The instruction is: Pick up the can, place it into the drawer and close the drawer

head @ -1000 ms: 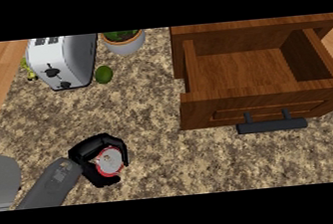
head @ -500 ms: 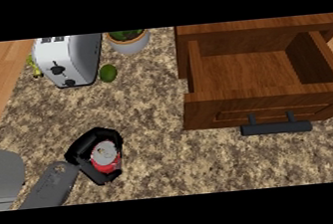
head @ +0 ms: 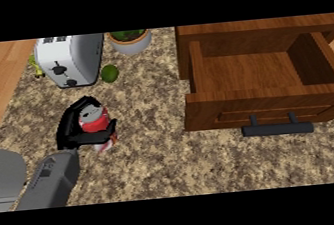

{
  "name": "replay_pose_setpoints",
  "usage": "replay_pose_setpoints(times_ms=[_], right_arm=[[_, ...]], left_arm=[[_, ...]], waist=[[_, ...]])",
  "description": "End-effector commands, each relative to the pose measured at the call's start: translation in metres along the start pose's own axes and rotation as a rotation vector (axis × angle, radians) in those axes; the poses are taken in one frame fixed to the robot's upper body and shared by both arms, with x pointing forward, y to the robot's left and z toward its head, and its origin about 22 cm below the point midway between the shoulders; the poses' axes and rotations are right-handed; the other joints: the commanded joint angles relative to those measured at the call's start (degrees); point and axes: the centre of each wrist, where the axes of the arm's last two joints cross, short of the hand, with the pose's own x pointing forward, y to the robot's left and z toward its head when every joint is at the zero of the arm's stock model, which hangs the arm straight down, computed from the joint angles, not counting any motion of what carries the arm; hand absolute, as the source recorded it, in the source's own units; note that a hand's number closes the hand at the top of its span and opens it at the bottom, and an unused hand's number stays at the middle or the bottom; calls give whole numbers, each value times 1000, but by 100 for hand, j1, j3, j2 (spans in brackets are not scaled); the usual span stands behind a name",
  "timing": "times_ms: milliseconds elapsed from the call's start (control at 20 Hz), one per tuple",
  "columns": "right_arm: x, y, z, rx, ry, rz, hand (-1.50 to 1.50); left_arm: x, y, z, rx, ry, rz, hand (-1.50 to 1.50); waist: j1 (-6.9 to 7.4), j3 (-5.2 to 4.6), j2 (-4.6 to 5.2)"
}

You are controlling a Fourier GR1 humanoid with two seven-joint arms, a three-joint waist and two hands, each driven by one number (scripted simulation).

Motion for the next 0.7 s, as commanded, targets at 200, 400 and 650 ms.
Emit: replay_pose_setpoints(times_ms=[200, 400, 650], right_arm=[[11, -8, 2, 15, -28, 3, -150], [5, 7, -2, 18, -13, 4, -150], [0, -4, 3, 7, -26, -2, -150]], left_arm=[[78, -59, -19, 72, -86, -47, 150], [116, -98, -34, 35, -95, -44, 150], [164, -144, -44, -37, -108, -59, 150]], waist=[[-87, -6, 13], [-115, -9, 31], [-140, -7, 28]])
